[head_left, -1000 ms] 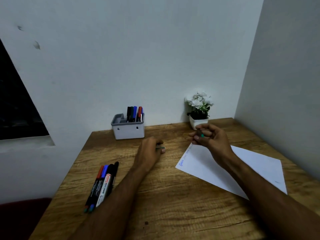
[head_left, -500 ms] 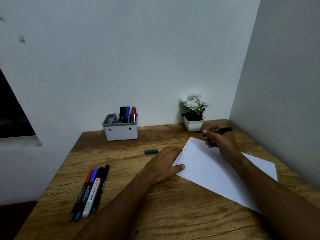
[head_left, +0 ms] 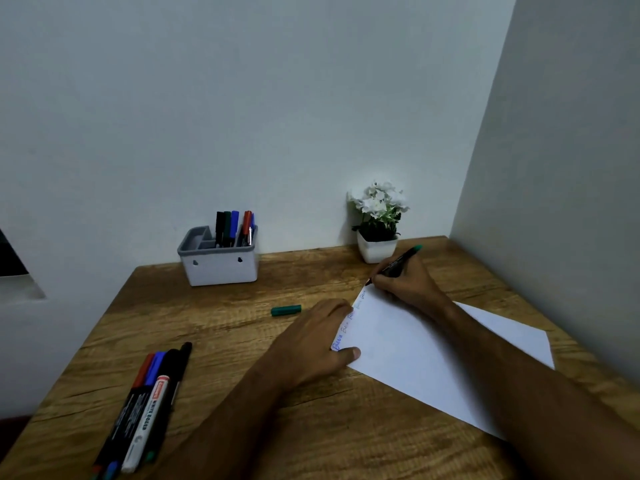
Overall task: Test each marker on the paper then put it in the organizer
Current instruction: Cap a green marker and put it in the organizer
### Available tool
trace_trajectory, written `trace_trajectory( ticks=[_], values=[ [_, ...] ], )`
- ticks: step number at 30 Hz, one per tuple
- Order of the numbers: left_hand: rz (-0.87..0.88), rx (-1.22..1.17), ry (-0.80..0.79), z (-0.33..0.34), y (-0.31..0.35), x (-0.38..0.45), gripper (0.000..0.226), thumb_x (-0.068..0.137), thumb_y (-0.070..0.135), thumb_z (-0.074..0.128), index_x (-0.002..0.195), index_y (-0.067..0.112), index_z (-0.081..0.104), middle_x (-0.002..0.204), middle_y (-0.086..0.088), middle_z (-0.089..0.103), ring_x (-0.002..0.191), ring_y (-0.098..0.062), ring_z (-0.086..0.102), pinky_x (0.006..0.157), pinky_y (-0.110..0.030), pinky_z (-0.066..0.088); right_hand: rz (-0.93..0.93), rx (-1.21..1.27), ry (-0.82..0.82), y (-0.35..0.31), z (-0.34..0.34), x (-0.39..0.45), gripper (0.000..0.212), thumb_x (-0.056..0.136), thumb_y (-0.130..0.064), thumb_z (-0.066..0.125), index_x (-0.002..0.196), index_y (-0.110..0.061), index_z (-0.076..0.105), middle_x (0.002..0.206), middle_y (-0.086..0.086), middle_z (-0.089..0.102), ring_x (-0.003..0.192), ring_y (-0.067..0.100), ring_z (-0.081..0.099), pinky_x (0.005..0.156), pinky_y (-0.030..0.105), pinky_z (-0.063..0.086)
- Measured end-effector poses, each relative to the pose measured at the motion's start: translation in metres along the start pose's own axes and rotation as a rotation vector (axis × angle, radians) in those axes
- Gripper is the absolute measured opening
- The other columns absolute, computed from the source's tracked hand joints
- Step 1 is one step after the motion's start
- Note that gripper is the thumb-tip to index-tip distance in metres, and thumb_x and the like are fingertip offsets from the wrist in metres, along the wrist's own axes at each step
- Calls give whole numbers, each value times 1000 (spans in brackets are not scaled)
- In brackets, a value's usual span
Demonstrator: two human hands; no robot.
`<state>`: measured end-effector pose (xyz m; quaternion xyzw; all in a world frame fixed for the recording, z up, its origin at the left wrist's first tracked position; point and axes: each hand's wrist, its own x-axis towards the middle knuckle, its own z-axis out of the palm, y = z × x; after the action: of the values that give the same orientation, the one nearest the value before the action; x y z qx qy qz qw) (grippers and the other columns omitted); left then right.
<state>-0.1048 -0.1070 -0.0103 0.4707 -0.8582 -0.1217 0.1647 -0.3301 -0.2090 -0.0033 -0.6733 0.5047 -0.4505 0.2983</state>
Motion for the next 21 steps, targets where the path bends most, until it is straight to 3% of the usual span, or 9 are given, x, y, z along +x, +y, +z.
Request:
trace_trajectory(
  ticks=[5,17,21],
  values=[
    [3,-1,-15,0,0,2,73,91,55,55,152,26,26,155,11,26,137,-6,28,106,-23,24,-44,-47,-16,4,1,1,2,78,6,72,76,5,71,61,0,67,51,1,56,49,18,44],
    [-16,-8,-44,-2,2,1,75,91,56,54,152,25,25,157,10,25,139,-7,26,111,-27,25,-75,-113,6,8,4,2,8,78,4,72,70,1,69,64,14,67,59,6,57,54,21,44],
    [-7,-9,-33,-4,3,1,74,91,55,55,152,24,25,156,9,26,138,-6,27,105,-22,23,-70,-105,8,9,4,3,8,80,4,72,74,0,71,66,1,68,58,-2,59,56,15,46]
  ],
)
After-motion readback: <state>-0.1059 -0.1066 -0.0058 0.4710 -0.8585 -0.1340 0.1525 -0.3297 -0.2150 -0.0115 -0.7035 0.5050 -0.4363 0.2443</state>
